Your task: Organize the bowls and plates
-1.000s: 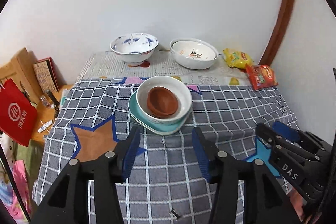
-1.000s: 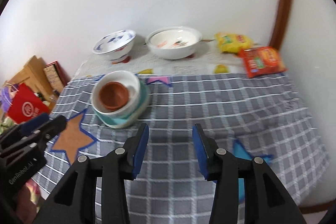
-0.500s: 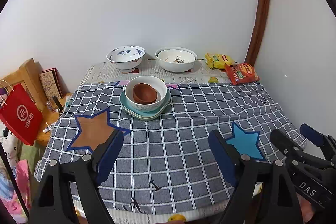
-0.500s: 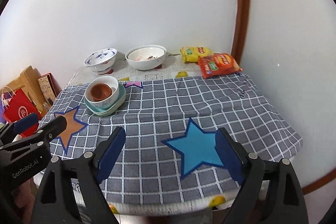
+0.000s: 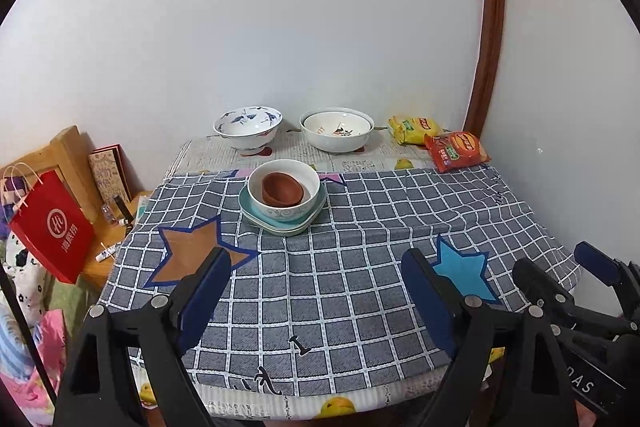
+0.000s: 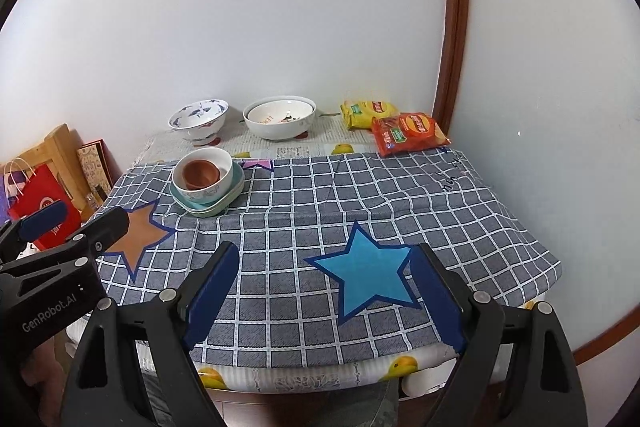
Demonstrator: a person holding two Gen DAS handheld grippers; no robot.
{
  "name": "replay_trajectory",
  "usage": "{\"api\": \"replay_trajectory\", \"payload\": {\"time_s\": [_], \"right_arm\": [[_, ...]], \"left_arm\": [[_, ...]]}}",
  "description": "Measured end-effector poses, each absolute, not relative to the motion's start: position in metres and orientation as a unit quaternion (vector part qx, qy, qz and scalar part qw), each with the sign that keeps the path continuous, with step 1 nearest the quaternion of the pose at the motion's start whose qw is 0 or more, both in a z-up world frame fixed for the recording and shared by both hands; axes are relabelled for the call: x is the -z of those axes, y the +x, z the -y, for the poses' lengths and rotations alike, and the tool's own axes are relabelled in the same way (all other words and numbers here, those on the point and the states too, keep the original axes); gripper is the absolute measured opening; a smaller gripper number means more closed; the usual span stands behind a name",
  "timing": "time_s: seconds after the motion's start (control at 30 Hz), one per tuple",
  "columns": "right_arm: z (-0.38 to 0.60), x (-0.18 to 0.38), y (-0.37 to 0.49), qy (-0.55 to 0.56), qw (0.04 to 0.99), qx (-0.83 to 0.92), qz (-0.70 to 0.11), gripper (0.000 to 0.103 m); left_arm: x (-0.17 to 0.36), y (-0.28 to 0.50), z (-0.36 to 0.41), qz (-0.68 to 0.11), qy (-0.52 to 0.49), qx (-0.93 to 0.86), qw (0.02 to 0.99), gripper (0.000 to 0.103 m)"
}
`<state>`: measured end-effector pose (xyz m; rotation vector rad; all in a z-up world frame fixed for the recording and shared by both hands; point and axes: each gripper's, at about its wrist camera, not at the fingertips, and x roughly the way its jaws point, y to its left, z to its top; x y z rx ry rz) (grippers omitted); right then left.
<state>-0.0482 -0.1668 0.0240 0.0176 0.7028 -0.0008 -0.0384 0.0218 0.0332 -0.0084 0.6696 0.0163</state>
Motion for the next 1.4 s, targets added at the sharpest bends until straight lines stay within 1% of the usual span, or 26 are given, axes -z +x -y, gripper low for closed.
{"api": "replay_trajectory", "payload": {"time_s": [1.4], "right_arm": [[0.1631,-0.0244,-0.0573,0.013,0.939,0.006,-0.343,0.087]], "left_arm": [[-0.0261,-0.0407,-0.0207,-0.338,-0.009,-0.012,0.941,0.086]]}}
